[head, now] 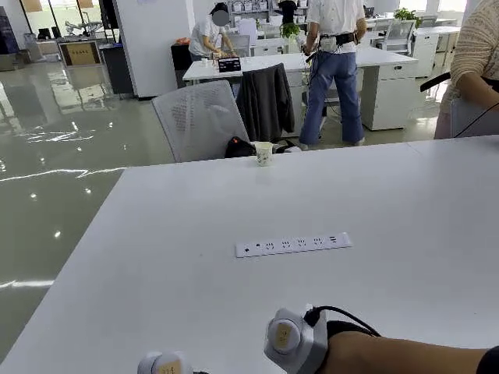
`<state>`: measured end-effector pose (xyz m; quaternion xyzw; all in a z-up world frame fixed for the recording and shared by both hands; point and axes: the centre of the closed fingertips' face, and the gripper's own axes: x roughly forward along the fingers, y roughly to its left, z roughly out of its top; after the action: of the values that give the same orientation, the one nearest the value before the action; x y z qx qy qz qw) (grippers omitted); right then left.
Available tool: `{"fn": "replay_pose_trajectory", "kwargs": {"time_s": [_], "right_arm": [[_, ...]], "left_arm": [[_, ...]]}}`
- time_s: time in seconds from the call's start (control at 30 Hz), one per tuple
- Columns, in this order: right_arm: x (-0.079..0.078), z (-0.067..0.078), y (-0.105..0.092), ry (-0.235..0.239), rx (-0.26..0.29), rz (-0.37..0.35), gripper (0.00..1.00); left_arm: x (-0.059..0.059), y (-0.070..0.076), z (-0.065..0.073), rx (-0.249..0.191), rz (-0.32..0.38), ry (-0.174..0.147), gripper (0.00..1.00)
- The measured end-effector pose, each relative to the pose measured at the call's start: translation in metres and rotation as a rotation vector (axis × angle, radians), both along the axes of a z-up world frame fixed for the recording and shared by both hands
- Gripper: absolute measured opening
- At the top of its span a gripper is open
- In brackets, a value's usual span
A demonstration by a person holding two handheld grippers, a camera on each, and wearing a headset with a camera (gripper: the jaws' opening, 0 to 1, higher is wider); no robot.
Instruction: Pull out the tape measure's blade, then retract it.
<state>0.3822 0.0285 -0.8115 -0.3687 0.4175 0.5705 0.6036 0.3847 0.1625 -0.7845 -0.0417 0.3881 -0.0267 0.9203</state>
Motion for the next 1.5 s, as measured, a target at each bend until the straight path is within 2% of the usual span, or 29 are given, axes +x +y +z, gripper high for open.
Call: {"fn": "replay_pose_trajectory", "kwargs": {"time_s": [0.27,0.67,0.8,0.9,1.07,1.23,1.3,1.37,1.5], "right_arm": [[-0.003,0.001,0.012,-0.003,0.020,0.001,0.11],[-0.003,0.000,0.015,-0.003,0.055,-0.009,0.10],[-0.002,0.001,0.015,0.014,0.080,-0.036,0.10],[-0.002,0.001,0.016,0.013,0.084,-0.022,0.10],[-0.002,0.000,0.020,0.014,0.086,-0.023,0.10],[-0.002,0.000,0.023,0.009,0.084,-0.014,0.10],[-0.003,0.001,0.025,0.009,0.090,-0.017,0.10],[-0.003,0.001,0.028,0.011,0.102,-0.023,0.10],[-0.003,0.001,0.032,0.007,0.111,-0.020,0.10]], "left_arm": [[0.000,0.000,0.000,-0.002,-0.001,0.003,0.62],[0.000,0.001,0.001,-0.015,0.006,0.001,0.61],[0.000,0.002,0.001,-0.030,0.005,0.000,0.61],[0.000,0.001,0.001,-0.035,0.001,0.003,0.61],[-0.001,0.000,0.001,-0.010,-0.016,0.001,0.61],[-0.002,0.000,0.001,-0.004,-0.015,0.002,0.61],[-0.001,0.001,0.001,-0.008,-0.011,0.000,0.61],[-0.001,0.002,0.002,-0.039,0.004,-0.004,0.61],[-0.001,0.003,0.002,-0.054,0.010,-0.007,0.60]]}}
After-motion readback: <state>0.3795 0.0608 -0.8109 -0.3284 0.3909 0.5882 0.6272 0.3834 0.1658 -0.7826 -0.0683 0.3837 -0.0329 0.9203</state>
